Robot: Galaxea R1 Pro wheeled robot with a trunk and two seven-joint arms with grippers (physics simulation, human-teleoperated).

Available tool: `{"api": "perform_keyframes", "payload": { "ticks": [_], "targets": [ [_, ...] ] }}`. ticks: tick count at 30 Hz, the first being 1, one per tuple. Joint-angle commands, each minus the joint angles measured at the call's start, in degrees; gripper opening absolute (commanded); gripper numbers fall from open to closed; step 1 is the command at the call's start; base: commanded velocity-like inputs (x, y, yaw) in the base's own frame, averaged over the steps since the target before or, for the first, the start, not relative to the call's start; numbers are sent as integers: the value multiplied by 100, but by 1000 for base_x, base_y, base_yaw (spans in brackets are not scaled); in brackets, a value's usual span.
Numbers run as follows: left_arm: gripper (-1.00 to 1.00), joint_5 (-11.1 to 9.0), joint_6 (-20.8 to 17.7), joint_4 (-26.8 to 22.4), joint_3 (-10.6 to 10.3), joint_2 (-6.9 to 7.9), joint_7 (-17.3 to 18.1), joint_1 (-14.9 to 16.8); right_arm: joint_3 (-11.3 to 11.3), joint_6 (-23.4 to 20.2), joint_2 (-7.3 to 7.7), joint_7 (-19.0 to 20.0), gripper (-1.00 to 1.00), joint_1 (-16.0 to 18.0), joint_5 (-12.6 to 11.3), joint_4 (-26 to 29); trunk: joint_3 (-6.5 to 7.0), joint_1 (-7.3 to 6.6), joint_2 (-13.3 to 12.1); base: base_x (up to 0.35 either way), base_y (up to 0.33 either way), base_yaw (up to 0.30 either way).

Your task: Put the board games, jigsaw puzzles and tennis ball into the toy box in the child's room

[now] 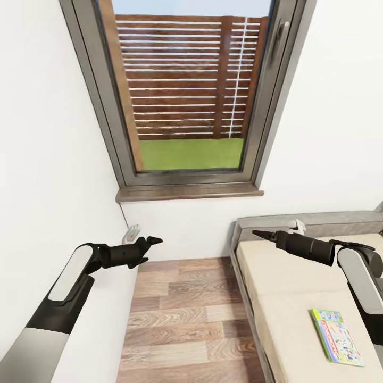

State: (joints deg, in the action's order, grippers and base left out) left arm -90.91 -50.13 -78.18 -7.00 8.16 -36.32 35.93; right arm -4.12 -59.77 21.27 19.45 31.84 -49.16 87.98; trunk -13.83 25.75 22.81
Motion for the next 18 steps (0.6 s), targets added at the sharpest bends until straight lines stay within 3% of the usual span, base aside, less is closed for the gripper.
{"api": "perform_keyframes", "payload": {
  "ticks": [1, 10, 18],
  "targets": [
    [100, -62, 8, -8, -1, 4, -60, 6, -7, -23, 0, 59, 100, 7, 56, 0, -11, 4, 12, 9, -2, -62],
    [100, -68, 11, -10, 14, -11, -60, 8, -9, -23, -5, 59, 100, 7, 56, 0, -11, 4, 12, 15, -1, -35],
    [100, -68, 12, -9, 11, -13, -60, 9, -10, -23, -8, 59, 100, 7, 56, 0, -11, 4, 12, 168, 0, -9]
  ]
}}
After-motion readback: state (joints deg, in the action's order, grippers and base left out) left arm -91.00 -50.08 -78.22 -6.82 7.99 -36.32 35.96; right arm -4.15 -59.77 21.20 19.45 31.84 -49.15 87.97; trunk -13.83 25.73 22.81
